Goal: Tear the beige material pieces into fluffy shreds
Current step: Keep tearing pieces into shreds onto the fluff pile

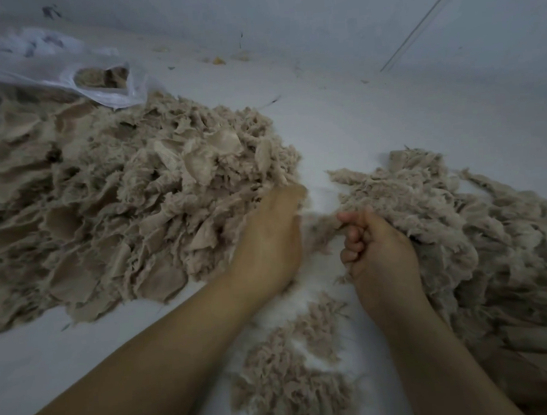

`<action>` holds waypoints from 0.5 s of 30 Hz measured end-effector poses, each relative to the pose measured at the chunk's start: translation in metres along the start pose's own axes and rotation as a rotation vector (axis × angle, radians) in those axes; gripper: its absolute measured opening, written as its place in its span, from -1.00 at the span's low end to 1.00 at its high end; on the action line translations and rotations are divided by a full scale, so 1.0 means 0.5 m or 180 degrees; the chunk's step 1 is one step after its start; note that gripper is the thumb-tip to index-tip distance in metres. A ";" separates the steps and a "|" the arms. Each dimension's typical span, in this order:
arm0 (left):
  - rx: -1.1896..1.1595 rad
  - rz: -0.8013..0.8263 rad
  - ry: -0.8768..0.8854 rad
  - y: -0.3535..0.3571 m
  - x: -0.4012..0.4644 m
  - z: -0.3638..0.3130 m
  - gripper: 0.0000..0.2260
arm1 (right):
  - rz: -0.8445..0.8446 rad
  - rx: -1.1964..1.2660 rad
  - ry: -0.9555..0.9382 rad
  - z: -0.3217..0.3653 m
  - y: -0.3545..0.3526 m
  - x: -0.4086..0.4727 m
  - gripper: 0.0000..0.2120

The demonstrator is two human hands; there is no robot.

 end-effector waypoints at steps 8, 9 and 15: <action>-0.0569 0.0661 0.0159 0.050 -0.053 -0.032 -0.76 | -0.0161 0.0164 0.0029 0.006 -0.010 -0.006 -0.72; -0.0589 0.0724 0.0211 0.046 -0.070 -0.043 -0.74 | -0.0183 0.0202 0.0062 0.006 -0.010 -0.008 -0.74; -0.1196 0.1231 0.0511 0.030 -0.183 -0.121 -0.76 | -0.0113 0.0302 0.0271 0.002 -0.001 -0.010 -0.76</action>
Point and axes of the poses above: each hand's wrist, its own x-axis towards the middle knuckle, its own y-axis out of the palm, z = x × y, the point moved 10 cm from there along x, towards the middle knuckle, and after that the axes turned 5 degrees about y, right-handed, at the moved point
